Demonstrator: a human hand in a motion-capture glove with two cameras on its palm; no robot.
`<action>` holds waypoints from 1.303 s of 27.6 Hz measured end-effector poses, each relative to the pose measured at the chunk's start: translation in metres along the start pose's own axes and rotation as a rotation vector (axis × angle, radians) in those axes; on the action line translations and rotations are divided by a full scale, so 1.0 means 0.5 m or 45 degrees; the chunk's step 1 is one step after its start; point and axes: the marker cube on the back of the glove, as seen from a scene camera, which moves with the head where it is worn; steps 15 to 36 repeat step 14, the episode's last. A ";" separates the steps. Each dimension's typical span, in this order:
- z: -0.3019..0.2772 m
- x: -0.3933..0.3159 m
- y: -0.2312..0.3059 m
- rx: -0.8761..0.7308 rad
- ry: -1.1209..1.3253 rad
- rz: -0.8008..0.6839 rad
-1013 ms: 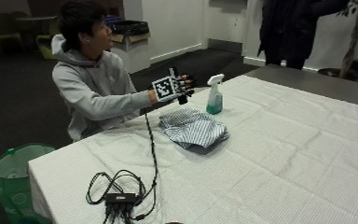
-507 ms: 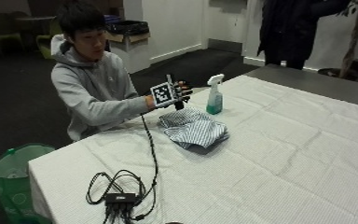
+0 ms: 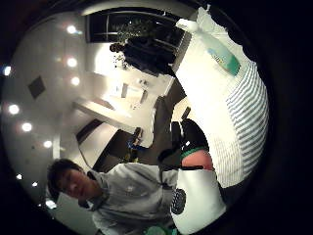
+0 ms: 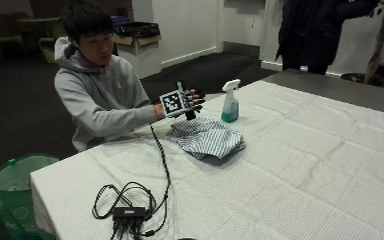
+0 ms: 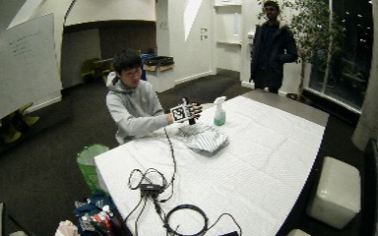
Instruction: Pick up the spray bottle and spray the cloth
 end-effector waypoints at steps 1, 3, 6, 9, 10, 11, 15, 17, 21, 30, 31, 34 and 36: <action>0.001 0.003 0.000 0.008 0.018 -0.003; 0.005 0.006 0.006 0.001 0.037 -0.003; 0.007 0.008 0.008 -0.001 0.033 0.006; 0.009 0.006 0.007 -0.006 0.015 0.010; 0.010 0.006 0.008 -0.016 0.018 0.008; 0.011 0.008 0.010 -0.032 0.029 0.003; 0.014 0.014 0.017 -0.075 0.067 -0.012; 0.014 0.014 0.017 -0.075 0.067 -0.012; 0.014 0.014 0.017 -0.075 0.067 -0.012; 0.014 0.014 0.017 -0.075 0.067 -0.012; 0.014 0.014 0.017 -0.075 0.067 -0.012; 0.014 0.014 0.017 -0.075 0.067 -0.012; 0.014 0.014 0.017 -0.075 0.067 -0.012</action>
